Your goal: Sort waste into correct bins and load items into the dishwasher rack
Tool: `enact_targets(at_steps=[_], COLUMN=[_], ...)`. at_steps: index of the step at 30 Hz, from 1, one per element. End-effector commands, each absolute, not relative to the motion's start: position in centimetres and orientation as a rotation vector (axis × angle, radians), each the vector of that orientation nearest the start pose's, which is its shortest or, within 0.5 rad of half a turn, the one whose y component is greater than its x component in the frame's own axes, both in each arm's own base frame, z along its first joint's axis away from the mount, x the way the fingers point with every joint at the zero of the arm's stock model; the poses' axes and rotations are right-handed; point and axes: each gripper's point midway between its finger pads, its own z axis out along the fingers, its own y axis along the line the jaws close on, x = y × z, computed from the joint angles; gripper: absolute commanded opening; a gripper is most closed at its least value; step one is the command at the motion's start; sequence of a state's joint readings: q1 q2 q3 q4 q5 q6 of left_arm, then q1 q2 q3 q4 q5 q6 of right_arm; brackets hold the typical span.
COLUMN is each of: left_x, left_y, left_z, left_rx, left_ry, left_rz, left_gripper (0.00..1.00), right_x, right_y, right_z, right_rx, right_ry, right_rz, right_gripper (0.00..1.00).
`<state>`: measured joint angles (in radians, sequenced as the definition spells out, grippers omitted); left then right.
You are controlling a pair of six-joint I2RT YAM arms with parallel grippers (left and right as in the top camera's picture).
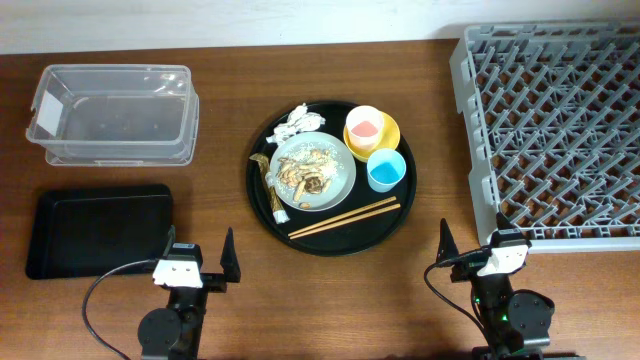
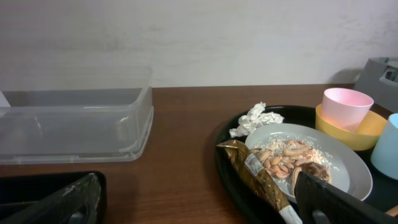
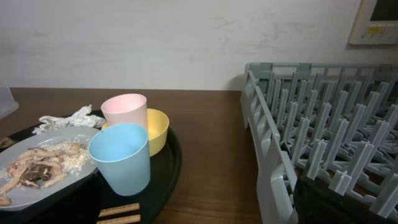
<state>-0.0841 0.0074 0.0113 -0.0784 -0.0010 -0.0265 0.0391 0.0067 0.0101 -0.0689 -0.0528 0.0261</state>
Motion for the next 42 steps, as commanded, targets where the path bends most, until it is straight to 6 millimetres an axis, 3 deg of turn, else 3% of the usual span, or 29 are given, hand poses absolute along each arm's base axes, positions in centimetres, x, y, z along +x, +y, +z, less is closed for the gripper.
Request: enact_targets(at_steps=[1,20,22,23,24,25,26,29,31,34,37,42], left_x=[24.5,24.5,24.5,24.2,23.1,21.1,19.4,14.4,12.9,12.6,13.9,16.8], left_y=[-2.2,-2.1,-3.0,-4.8,-7.8,-11.1,-12.9,-16.2,-16.5,-15.5,-14.4,-13.7], left_z=[15.5,15.7,17.3,17.9,18.3,18.9,19.6,21.4,23.5,27.7,30.3,32.7], left_rx=[0.054,0.052,0.082,0.133,0.235,0.375,0.484,0.806,0.841,0.723,0.604,0.610], left_ry=[1.657,1.647,1.583,1.557,1.542,1.508,1.468,1.294,1.200,1.095,1.137,1.332], left_rz=[-0.084,-0.081,-0.133,-0.248,-0.441,-0.647,-0.764,-0.950,-0.988,-0.991,-0.947,-0.747], left_gripper=[0.99,0.99,0.99,0.99,0.99,0.99,0.99,0.99,0.99,0.99,0.99,0.99], right_x=[24.6,24.6,24.6,24.6,24.6,24.6,24.6,24.6,24.6,24.6,24.6,24.6], right_y=[1.9,1.9,1.9,1.9,1.9,1.9,1.9,1.9,1.9,1.9,1.9,1.9], right_z=[15.5,15.5,15.5,15.5,15.5,15.5,15.5,15.5,15.5,15.5,15.5,15.5], right_rx=[-0.043,-0.044,-0.043,-0.043,-0.043,-0.043,-0.043,-0.043,-0.043,-0.043,-0.043,-0.043], right_ry=[1.654,1.654,1.654,1.654,1.654,1.654,1.654,1.654,1.654,1.654,1.654,1.654], right_rz=[0.096,0.097,0.096,0.096,0.096,0.096,0.096,0.096,0.096,0.096,0.096,0.096], right_gripper=[0.98,0.98,0.98,0.98,0.98,0.98,0.98,0.98,0.98,0.98,0.98,0.98])
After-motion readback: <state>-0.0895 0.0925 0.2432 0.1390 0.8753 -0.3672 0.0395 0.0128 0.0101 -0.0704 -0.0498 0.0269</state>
